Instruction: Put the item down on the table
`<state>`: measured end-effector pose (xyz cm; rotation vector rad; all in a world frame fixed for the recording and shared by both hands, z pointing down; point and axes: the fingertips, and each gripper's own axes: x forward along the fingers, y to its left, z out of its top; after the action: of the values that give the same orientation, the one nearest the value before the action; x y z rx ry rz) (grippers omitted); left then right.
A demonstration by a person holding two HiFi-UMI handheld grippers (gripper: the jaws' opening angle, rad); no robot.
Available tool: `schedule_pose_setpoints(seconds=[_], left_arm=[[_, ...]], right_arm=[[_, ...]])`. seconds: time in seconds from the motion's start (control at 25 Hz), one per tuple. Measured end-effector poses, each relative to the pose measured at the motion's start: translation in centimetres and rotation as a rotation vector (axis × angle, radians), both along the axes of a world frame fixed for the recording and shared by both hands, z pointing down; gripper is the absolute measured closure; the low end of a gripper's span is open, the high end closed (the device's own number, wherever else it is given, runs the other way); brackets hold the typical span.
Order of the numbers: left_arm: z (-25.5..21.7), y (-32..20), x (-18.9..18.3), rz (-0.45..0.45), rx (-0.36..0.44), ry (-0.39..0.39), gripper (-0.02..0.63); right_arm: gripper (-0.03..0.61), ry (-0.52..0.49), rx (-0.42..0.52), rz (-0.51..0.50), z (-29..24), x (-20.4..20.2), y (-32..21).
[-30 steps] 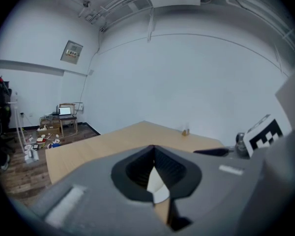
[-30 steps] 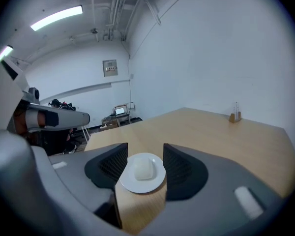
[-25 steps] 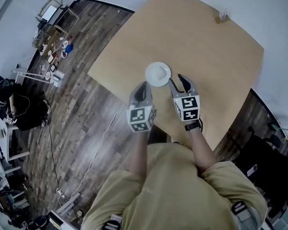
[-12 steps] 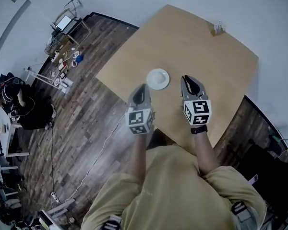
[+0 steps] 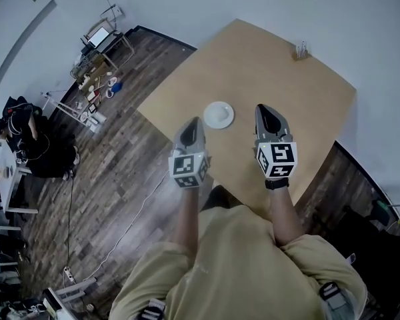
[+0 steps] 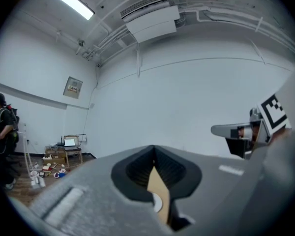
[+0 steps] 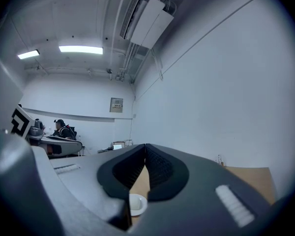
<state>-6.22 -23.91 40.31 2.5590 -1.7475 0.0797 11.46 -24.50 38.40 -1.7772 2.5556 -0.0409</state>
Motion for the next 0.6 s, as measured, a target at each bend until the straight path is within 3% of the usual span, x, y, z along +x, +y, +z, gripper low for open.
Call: schedule_pose_setpoints(seconds=[0.6], left_arm=[[-1.6,1.0,-0.3,0.003,0.029,-0.008,0.612]], right_arm=[[0.571,0.036,0.0,-0.005,-0.5,-0.7,0.9]])
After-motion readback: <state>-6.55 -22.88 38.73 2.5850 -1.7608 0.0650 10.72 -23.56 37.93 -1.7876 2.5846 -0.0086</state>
